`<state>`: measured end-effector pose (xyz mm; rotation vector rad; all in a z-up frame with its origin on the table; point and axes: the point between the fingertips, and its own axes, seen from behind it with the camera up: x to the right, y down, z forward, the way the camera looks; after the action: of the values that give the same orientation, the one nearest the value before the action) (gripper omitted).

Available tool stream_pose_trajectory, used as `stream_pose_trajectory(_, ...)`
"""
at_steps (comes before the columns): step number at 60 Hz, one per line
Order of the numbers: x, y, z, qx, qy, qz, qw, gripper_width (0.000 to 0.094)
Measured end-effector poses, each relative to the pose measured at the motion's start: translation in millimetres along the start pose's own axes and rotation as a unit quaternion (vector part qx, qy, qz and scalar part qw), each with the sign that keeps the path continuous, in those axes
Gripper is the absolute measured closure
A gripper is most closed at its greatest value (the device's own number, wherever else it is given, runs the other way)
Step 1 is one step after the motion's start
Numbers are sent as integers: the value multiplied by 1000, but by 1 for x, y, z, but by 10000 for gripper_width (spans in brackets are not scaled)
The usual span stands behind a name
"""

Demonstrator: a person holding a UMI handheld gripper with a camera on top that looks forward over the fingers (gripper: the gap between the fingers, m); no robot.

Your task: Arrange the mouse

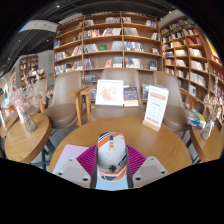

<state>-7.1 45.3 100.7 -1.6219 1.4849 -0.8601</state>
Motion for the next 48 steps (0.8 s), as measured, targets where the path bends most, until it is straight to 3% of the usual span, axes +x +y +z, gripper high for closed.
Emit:
stream_pose_trajectory(14,-68,77,50,-58,-8,-19,998,512)
stream_pose_trajectory(25,-71,93,58,-58,4,0,998,414)
stream_pose_trajectory(27,-69,93,57,-60,5,2,998,347)
stream_pose_trajectory(31,-66,87,49,-54,11,10,998,73)
stream_pose_trajectory(34,-64,78,36,-48,11,15,999,106)
stream_pose_trajectory(48,-33,52,-91,-13,36,-15,999,79)
